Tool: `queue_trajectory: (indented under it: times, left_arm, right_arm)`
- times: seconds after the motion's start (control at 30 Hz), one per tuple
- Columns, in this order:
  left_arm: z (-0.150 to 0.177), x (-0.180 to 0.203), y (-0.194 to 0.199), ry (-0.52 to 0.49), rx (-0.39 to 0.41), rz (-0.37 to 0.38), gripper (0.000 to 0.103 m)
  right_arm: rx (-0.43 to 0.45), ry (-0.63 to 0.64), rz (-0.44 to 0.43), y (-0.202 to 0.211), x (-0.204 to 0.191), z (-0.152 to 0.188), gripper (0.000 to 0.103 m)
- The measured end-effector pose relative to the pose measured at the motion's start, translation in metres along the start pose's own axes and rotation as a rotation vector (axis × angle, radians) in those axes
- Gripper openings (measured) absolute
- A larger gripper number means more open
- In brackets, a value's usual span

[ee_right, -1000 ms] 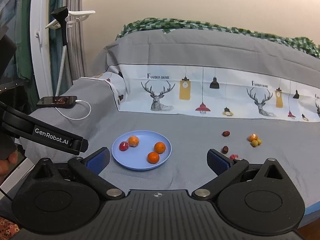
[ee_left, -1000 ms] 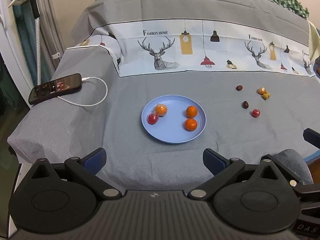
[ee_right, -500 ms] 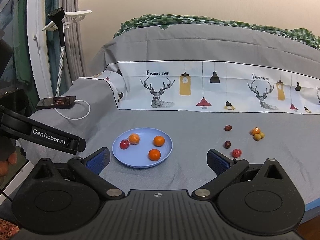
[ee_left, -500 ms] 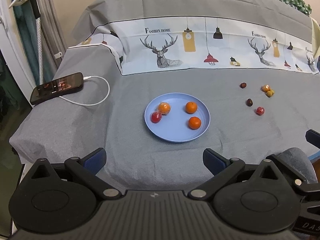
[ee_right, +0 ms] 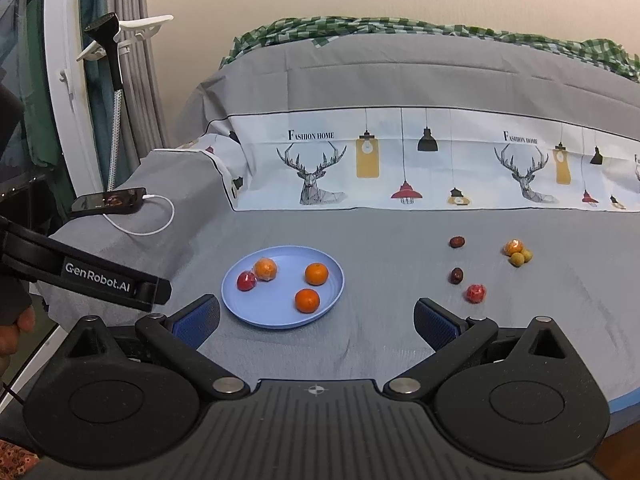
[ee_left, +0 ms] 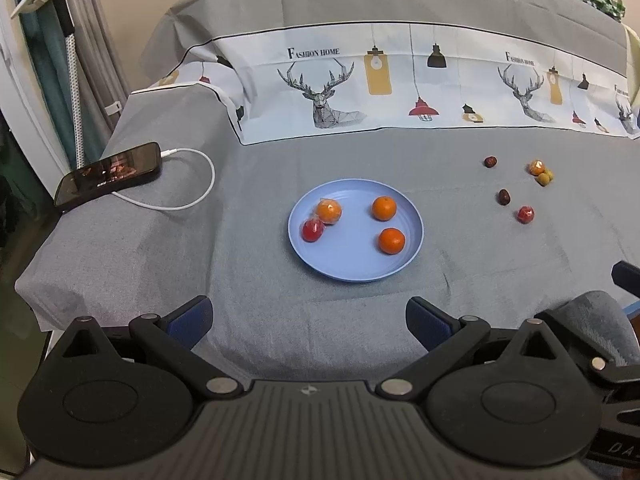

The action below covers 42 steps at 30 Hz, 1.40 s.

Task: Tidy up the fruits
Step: 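Grasp a red date with the left gripper while the right gripper grasps a yellow fruit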

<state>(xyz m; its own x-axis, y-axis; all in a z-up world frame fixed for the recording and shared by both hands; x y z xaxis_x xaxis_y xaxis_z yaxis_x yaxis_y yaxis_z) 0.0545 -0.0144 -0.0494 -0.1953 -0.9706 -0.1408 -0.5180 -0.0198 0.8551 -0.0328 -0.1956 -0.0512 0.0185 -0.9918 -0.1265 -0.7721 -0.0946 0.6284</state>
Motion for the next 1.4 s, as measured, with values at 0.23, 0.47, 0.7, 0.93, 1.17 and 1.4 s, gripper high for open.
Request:
queue_trajectory:
  times: [0.23,0.47,0.7,0.93,1.17,1.4]
  left_arm:
    - [-0.009,-0.004,-0.018,0.018,-0.047,-0.012,0.103]
    - [-0.052,0.034,-0.047,-0.035,-0.038,0.000,0.103]
    - [-0.119,0.127,-0.098,-0.121,-0.047,0.132,0.103]
    - [-0.169,0.234,-0.192,-0.203,-0.126,0.295,0.103]
    - [-0.189,0.297,-0.282,-0.241,-0.269,0.338,0.103]
    - [-0.186,0.325,-0.322,-0.342,-0.296,0.303,0.103]
  right_arm:
    - [-0.037,-0.054,-0.006,-0.019,0.013,-0.002,0.102]
    - [-0.022,-0.223,0.201,-0.052,0.100,-0.019,0.102]
    - [-0.034,-0.368,0.400,-0.100,0.214,-0.031,0.102]
    - [-0.076,-0.366,0.504,-0.180,0.301,-0.033,0.102]
    - [-0.142,-0.392,0.467,-0.266,0.357,-0.036,0.102]
    - [-0.199,-0.285,0.419,-0.332,0.360,-0.043,0.102]
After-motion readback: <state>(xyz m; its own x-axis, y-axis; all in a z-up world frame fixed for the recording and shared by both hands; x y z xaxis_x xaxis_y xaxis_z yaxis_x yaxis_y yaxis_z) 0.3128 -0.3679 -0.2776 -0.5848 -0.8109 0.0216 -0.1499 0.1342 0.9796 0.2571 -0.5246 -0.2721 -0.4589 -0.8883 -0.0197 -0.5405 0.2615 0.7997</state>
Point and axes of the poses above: each gripper's, at about its wrist camera, not at the fingertips, and y roughly against the way its jaws point, x to its right, z to its underside, the point moved 7 cm from there along -y, roughly the way its jaws point, and after that the axes turned 10 degrees about -x, right-handed, at the moved point
